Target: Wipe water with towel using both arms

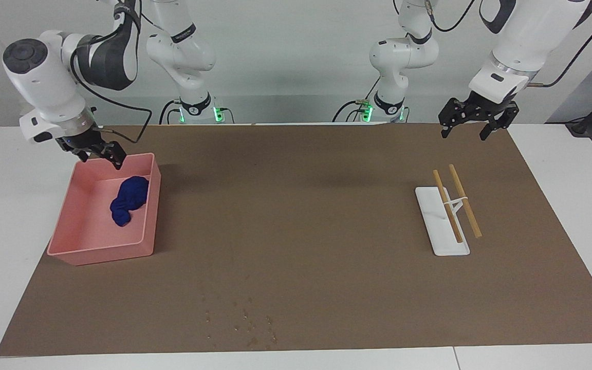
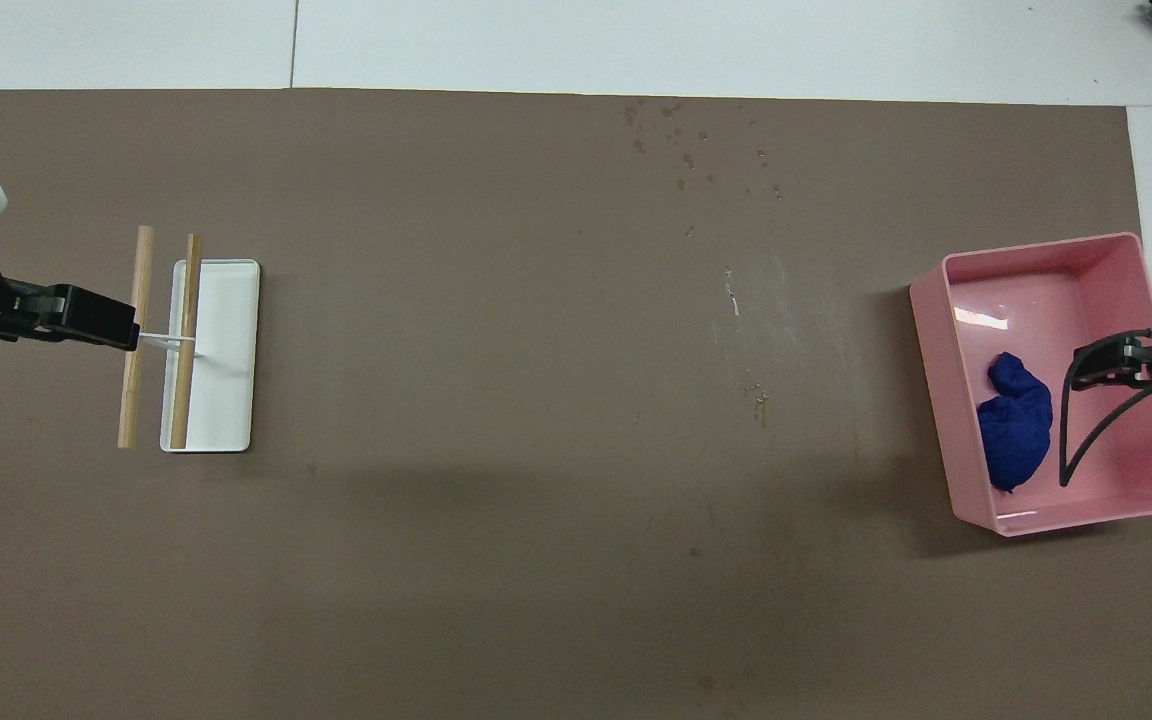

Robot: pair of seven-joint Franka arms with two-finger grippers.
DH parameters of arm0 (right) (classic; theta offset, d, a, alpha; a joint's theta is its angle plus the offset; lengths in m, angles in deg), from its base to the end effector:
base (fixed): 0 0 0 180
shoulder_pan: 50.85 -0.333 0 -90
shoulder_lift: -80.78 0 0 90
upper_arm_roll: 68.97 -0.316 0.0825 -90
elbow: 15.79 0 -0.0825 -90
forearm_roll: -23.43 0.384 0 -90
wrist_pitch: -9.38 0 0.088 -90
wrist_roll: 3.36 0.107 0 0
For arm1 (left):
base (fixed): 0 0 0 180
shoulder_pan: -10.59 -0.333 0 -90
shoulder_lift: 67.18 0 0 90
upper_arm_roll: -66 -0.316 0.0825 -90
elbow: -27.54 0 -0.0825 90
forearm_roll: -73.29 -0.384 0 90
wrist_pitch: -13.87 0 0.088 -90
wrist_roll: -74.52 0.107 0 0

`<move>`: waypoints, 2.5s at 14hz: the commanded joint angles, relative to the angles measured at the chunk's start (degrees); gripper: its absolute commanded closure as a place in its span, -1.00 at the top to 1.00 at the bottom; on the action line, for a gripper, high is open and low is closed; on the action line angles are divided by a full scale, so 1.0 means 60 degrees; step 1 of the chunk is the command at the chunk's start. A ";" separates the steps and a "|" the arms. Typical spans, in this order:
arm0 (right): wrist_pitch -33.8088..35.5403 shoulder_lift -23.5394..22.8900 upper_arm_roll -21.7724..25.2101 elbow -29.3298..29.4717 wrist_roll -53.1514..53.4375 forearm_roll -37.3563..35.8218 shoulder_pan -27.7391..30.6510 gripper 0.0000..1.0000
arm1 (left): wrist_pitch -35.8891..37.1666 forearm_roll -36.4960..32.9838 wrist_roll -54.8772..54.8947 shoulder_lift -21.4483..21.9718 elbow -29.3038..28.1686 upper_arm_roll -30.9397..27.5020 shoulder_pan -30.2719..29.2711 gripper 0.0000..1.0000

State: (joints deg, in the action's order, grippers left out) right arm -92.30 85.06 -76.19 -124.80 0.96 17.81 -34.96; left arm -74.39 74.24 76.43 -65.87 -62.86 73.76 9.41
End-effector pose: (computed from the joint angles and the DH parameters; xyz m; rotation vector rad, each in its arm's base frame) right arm 0.5263 -0.0872 0.5251 3.0217 -0.3106 -0.0880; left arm 0.5405 -0.0651 0.6310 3.1200 -0.2321 -0.0238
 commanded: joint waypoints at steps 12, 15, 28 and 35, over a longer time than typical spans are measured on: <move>0.2064 -0.1240 -0.0158 0.4469 0.1931 0.0585 -0.2560 1.00 | -0.0041 -0.0115 0.0077 0.0191 -0.0240 0.0025 -0.0067 1.00; 0.2064 -0.1211 -0.0143 0.4428 0.1844 0.0673 -0.2458 1.00 | -0.0041 -0.0115 0.0077 0.0191 -0.0240 0.0025 -0.0067 1.00; 0.2914 -0.0465 -0.0056 0.3199 0.1110 0.0747 -0.2209 1.00 | -0.0041 -0.0115 0.0077 0.0191 -0.0240 0.0025 -0.0067 1.00; 0.2328 0.0064 -0.0056 0.2376 0.0964 0.1142 -0.1960 1.00 | -0.0041 -0.0115 0.0077 0.0191 -0.0240 0.0025 -0.0067 1.00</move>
State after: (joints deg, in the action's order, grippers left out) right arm -76.78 83.87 -76.32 -108.37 8.42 23.17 -47.69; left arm -74.39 74.24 76.43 -65.86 -62.86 73.76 9.41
